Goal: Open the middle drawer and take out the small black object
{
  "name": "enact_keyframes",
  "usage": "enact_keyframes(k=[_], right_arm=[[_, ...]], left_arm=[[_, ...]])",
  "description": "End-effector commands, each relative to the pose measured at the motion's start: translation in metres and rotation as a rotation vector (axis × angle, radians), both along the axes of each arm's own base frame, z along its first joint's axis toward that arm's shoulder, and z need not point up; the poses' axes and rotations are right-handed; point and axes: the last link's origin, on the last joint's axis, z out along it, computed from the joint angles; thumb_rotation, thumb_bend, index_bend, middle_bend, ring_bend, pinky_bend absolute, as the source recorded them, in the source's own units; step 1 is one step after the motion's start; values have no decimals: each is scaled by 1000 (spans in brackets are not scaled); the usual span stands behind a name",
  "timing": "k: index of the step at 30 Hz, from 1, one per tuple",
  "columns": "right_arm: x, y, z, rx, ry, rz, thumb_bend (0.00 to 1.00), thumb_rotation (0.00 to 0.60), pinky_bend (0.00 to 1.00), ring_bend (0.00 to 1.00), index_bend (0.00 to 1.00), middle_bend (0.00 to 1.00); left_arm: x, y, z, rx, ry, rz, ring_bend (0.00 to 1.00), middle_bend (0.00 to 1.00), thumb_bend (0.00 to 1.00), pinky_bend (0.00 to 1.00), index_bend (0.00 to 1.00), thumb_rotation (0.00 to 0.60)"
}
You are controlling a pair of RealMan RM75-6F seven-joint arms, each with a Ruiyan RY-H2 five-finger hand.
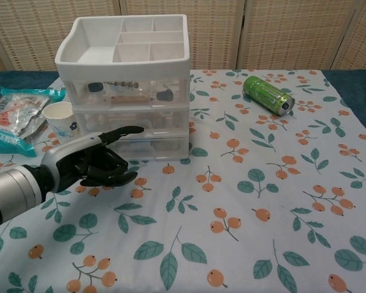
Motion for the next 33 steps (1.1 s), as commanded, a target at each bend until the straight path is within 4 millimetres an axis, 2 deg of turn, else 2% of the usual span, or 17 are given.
enact_keyframes(k=[1, 18, 33], right_arm=[[0, 0, 0, 1, -1, -1, 289, 600, 71, 42, 119, 79], [-4, 2, 2, -8, -1, -14, 290, 600, 71, 43, 119, 79], [-3, 3, 2, -7, 3, -19, 290, 600, 71, 43, 119, 79]], left_arm=[[2, 1, -3, 6, -10, 14, 944, 877, 363, 1000, 0, 600], [11, 4, -16, 29, -51, 65, 944, 872, 364, 1000, 1, 600], [12, 4, -14, 44, -109, 95, 944, 872, 384, 1000, 122, 600]])
